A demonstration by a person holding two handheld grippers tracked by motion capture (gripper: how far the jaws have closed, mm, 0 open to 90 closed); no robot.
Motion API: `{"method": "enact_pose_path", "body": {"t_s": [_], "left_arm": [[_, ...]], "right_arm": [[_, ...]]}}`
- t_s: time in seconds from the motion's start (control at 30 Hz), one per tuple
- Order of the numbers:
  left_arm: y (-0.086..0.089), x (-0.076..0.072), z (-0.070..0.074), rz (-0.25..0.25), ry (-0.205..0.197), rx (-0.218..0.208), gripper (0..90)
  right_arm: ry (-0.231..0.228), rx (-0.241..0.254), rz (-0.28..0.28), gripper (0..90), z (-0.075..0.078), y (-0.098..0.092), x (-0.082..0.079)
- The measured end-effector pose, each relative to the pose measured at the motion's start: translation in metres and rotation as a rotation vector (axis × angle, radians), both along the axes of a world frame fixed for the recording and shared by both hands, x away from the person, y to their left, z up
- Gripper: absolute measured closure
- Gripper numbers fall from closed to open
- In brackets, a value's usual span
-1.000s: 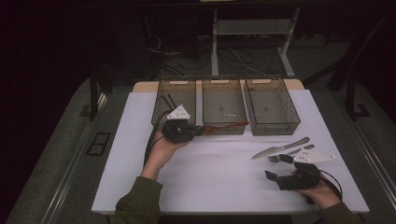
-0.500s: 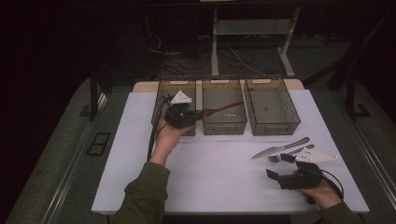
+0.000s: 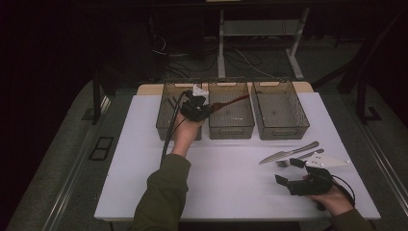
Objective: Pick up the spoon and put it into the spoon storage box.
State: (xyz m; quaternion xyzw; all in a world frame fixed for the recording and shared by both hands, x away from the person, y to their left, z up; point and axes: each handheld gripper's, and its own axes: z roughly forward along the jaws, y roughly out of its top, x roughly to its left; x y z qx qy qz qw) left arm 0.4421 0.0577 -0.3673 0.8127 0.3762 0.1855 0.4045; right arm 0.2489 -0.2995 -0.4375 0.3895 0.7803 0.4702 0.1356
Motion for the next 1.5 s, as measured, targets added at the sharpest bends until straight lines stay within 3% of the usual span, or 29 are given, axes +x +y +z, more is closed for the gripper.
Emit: {"method": "enact_pose_path", "body": {"t_s": [0.13,0.27,0.47,0.67,1.3,1.5], "left_arm": [[-0.008,0.004,-0.001,0.019,-0.008,0.032,80.2],[-0.01,0.007,-0.005,0.057,0.002,0.034,80.3],[-0.013,0.009,-0.01,0.052,0.02,0.079,80.1],[-0.018,0.009,-0.013,0.052,0.027,0.095,80.0],[-0.018,0.007,-0.01,0.019,0.034,0.054,71.9],[-0.014,0.001,-0.003,-0.04,0.037,-0.014,64.1]], "right_arm": [[-0.003,0.006,0.0,11.7,0.001,-0.001,-0.001],[-0.003,0.008,0.002,11.6,0.001,-0.001,-0.001],[-0.004,0.014,0.001,11.7,0.002,-0.001,-0.001],[-0.005,0.013,0.001,11.7,0.002,-0.001,-0.001],[-0.01,0.015,0.0,11.7,0.002,-0.001,-0.001],[-0.009,0.015,-0.001,11.6,0.002,-0.002,-0.001]]}}
